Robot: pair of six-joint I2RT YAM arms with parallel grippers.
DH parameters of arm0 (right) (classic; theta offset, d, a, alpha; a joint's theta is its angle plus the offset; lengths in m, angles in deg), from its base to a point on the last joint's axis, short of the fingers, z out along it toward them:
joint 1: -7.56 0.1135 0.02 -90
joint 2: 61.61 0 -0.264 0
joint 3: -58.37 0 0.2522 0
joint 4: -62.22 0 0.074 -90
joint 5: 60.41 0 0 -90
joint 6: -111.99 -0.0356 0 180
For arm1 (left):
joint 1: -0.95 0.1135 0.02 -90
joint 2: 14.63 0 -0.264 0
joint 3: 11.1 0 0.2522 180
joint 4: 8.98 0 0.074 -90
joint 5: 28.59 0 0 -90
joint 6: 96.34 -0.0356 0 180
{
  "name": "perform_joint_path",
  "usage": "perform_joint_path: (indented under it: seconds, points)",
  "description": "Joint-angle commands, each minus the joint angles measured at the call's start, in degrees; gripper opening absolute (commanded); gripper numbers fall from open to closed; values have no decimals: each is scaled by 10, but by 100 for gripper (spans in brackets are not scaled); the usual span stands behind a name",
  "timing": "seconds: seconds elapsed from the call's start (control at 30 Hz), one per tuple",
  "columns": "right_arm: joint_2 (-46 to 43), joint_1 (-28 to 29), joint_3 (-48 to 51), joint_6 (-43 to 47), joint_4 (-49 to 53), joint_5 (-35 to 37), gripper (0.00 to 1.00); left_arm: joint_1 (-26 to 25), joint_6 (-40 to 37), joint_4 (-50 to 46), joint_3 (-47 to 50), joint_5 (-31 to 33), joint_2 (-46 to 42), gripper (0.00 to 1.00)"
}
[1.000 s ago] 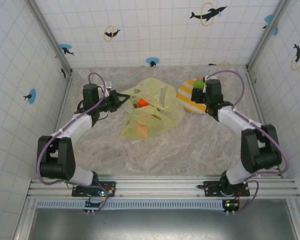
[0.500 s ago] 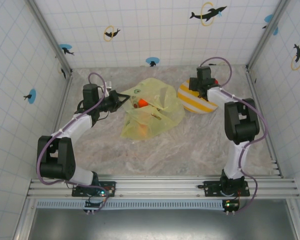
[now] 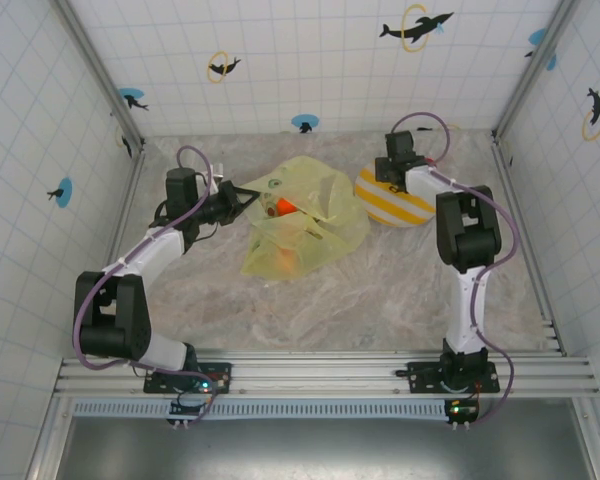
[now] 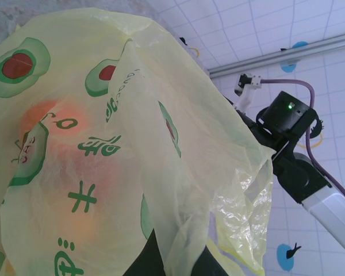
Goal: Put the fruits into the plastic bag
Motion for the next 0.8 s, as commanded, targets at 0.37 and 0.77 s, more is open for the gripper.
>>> perform_joint_path:
  seconds: [0.37,0.77]
  points:
    - [65,3,-74,36,51,11,84,4,-8,1,0,-3,4,0]
    - [-5,19,-30,30,56,3,63,4,-7,1,0,-4,5,0]
